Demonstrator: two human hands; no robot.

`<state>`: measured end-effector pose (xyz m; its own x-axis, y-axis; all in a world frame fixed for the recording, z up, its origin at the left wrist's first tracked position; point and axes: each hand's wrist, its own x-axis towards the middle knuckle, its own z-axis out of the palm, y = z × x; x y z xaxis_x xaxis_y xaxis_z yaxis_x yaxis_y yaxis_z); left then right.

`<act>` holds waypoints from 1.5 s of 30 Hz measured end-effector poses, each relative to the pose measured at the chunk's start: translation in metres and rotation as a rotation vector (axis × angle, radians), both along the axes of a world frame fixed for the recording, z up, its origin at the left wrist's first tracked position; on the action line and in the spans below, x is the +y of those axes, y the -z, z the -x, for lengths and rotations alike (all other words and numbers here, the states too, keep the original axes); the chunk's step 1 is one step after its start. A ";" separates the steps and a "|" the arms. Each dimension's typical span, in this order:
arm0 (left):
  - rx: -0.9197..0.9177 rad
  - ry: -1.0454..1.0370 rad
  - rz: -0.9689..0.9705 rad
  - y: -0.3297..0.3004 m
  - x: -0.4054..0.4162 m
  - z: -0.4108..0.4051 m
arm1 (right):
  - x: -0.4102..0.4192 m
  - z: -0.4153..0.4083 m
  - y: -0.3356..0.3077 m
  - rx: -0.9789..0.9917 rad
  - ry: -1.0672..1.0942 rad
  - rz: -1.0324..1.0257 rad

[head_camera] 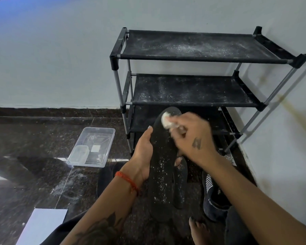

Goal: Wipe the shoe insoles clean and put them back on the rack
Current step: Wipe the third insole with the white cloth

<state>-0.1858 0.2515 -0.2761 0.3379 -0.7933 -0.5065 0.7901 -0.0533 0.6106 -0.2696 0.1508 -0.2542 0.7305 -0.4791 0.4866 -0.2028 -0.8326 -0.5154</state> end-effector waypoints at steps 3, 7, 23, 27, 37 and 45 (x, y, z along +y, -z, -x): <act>-0.084 -0.078 -0.017 0.002 -0.001 -0.001 | 0.021 -0.001 0.010 0.109 -0.204 0.133; -0.015 0.076 -0.045 -0.004 0.000 0.006 | -0.013 -0.004 0.009 0.095 -0.002 0.120; -0.063 0.061 -0.093 -0.006 0.000 0.008 | -0.010 -0.005 0.012 0.060 -0.028 0.155; -0.031 0.096 -0.061 -0.003 0.001 0.005 | -0.042 0.004 0.006 0.072 0.241 0.071; -0.082 -0.039 -0.065 -0.003 0.002 -0.001 | 0.018 -0.007 0.013 0.012 -0.195 0.137; -0.014 0.062 -0.041 -0.002 0.001 -0.001 | -0.045 0.005 0.002 -0.040 0.357 -0.035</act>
